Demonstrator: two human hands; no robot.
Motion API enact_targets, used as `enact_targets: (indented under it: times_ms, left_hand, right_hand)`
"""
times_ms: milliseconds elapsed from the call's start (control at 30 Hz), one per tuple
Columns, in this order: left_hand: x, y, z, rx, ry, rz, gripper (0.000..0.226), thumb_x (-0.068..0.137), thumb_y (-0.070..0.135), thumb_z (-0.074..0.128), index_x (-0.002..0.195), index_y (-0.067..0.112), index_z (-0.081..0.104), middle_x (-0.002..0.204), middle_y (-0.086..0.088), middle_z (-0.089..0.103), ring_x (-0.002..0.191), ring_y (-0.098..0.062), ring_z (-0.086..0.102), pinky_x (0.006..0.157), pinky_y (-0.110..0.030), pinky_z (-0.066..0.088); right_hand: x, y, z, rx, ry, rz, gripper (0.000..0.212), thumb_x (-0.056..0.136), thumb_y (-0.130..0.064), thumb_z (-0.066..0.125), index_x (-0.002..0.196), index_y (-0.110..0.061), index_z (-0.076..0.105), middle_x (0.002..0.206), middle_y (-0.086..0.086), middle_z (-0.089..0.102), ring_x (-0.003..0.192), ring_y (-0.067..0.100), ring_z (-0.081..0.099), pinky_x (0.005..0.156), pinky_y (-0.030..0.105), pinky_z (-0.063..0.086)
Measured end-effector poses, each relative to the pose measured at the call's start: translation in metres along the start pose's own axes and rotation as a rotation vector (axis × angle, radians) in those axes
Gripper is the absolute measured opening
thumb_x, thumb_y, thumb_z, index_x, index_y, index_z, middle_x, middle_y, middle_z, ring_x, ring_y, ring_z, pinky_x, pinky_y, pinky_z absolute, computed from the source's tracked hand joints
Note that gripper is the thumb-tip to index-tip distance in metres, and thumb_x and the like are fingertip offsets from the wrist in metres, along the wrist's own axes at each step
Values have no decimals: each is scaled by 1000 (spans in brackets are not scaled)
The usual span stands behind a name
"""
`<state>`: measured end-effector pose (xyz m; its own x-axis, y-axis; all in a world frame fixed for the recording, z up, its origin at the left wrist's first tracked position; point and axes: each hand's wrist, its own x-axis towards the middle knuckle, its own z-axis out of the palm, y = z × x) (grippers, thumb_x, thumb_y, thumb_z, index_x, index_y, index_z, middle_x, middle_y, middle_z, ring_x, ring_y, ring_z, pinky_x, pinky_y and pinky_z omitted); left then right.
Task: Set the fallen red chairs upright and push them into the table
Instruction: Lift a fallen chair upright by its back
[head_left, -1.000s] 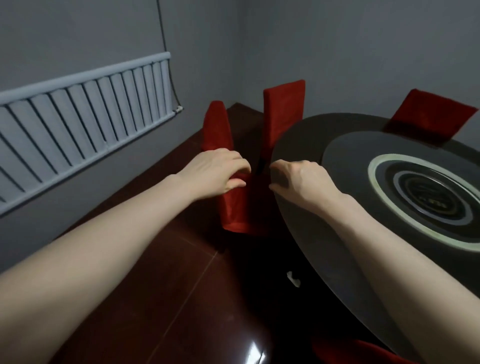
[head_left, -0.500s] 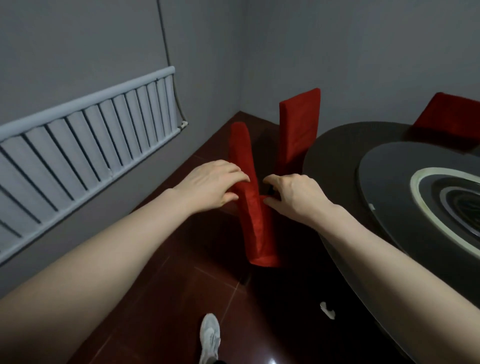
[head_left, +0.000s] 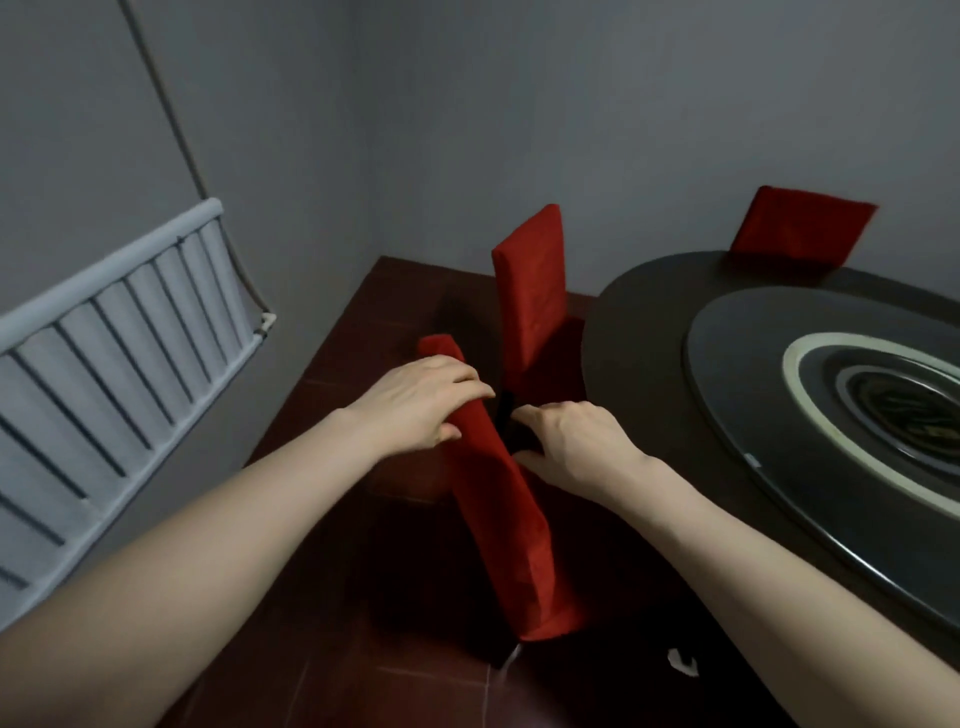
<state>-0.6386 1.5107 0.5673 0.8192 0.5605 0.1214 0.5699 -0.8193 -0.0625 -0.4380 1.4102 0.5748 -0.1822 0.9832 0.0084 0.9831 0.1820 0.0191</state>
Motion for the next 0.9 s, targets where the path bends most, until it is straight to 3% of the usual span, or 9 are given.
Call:
enact_targets:
  times_ms: [133, 233, 367, 500, 633, 767, 900]
  left_hand:
    - [30, -40, 20, -31, -31, 132, 73, 78, 39, 76, 142, 33, 41, 143, 5, 44, 135, -16, 37, 106, -33, 42]
    - [47, -61, 33, -44, -118, 236, 77, 79, 38, 76, 145, 32, 37, 147, 4, 40, 139, -16, 33, 109, -34, 39]
    - [66, -81, 52, -54, -218, 367, 81, 80, 36, 75, 149, 30, 32, 153, 1, 34, 143, -18, 28, 113, -36, 35]
    - [82, -86, 76, -37, -320, 478, 88, 77, 39, 77, 150, 29, 29, 156, 0, 30, 145, -19, 24, 116, -37, 30]
    - [95, -83, 103, -9, -412, 552, 89, 75, 42, 78, 149, 29, 30, 152, 2, 35, 141, -19, 31, 115, -37, 30]
    - [106, -83, 122, -19, -388, 640, 88, 68, 48, 80, 143, 32, 37, 140, 7, 48, 131, -15, 43, 112, -34, 31]
    - [121, -94, 125, -2, -400, 726, 93, 61, 56, 81, 140, 40, 35, 134, 13, 51, 127, -12, 46, 109, -34, 35]
  right_hand:
    - [22, -9, 31, 9, -64, 171, 45, 89, -52, 54, 118, -18, 56, 110, 6, 66, 102, 31, 63, 80, 40, 51]
    - [34, -25, 64, 81, -121, 338, 56, 91, -65, 44, 116, -16, 55, 108, 9, 64, 101, 32, 63, 79, 39, 48]
    - [42, -45, 100, 181, -181, 546, 74, 88, -75, 35, 133, -17, 49, 116, 9, 61, 105, 31, 62, 84, 40, 50]
    - [37, -63, 123, 254, -153, 710, 78, 84, -76, 41, 140, -21, 37, 119, 9, 61, 105, 31, 61, 86, 40, 49]
    - [30, -70, 133, 292, -65, 805, 82, 76, -79, 51, 137, -26, 38, 116, 5, 62, 104, 30, 61, 86, 40, 49]
    - [29, -69, 138, 273, -66, 815, 88, 63, -75, 68, 132, -26, 40, 105, 6, 63, 94, 30, 63, 78, 38, 49]
    - [32, -76, 144, 185, -3, 857, 77, 64, -67, 70, 123, -24, 46, 99, 6, 65, 87, 31, 65, 70, 36, 47]
